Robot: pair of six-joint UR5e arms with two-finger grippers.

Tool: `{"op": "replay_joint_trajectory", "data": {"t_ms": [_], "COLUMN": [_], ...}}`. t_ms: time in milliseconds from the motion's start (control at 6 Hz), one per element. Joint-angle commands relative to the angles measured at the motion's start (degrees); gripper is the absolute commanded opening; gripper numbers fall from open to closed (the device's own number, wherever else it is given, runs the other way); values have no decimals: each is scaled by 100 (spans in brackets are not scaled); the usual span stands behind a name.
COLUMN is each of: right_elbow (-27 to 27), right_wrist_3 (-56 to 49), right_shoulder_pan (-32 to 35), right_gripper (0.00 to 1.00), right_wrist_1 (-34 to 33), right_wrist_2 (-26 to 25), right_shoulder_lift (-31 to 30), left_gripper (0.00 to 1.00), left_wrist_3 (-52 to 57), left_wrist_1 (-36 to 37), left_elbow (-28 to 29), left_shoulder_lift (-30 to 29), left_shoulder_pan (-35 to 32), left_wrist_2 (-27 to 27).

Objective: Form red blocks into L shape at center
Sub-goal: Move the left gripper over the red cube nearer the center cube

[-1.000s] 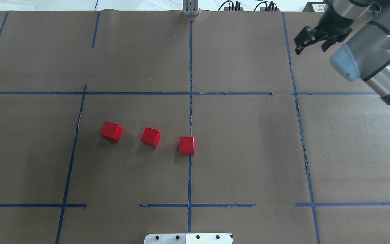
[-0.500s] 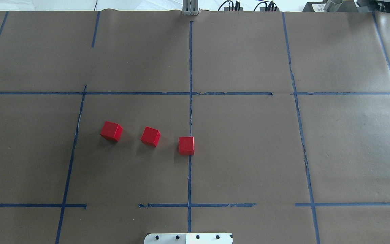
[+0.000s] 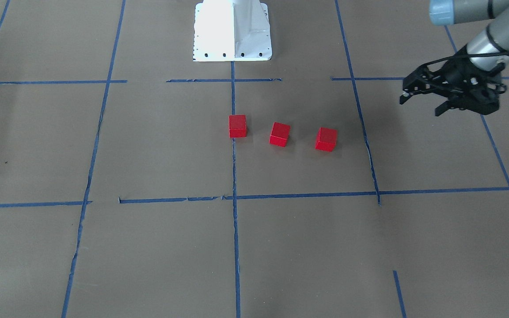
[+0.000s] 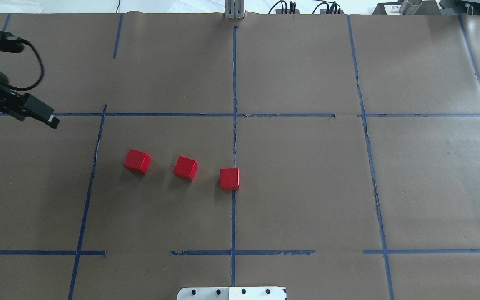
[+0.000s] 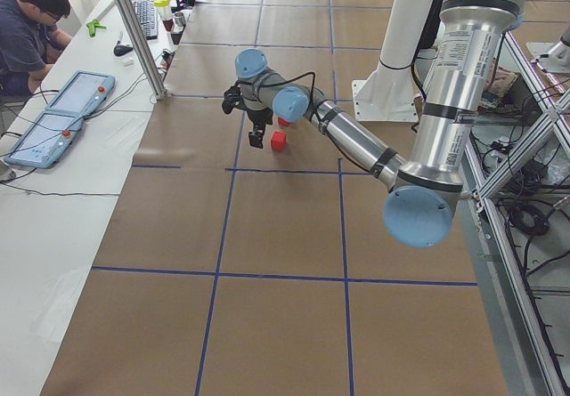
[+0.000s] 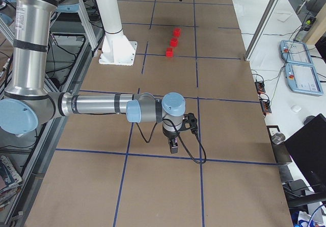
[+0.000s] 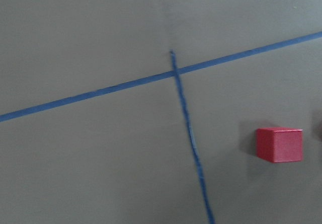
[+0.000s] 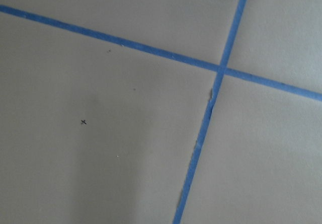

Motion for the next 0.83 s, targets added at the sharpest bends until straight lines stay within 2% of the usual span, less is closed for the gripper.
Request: {"op": "replay_joint_trajectory", "data": {"t_ms": [0,167,333,500,667], "right_elbow": [20,12,12,3,3], "right_wrist_3": [27,27,27,27,27], "right_shoulder_pan": [41,41,41,41,41], "right_gripper": [100,100,100,100,100], "right_wrist_1": [-1,-1,-1,-1,-1], "right_wrist_2": [51,59,59,59,59], "right_shoulder_lift": [-67,-75,-75,-75,-75], "left_gripper": [100,100,100,100,100], "left_wrist_3": [-1735,-2196,-2453,-2734,-2772], "left_wrist_1": [-4,-48,-631,-1220,-1322], "left_elbow": [217,724,1138,1569,1790], "left_shoulder_lift": [-920,-1507,-1679,-1706,-1820], "left_shoulder_pan": [1399,1842,2273,2381,2487], "left_wrist_2": [1364,2033,2492,2566,2576]}}
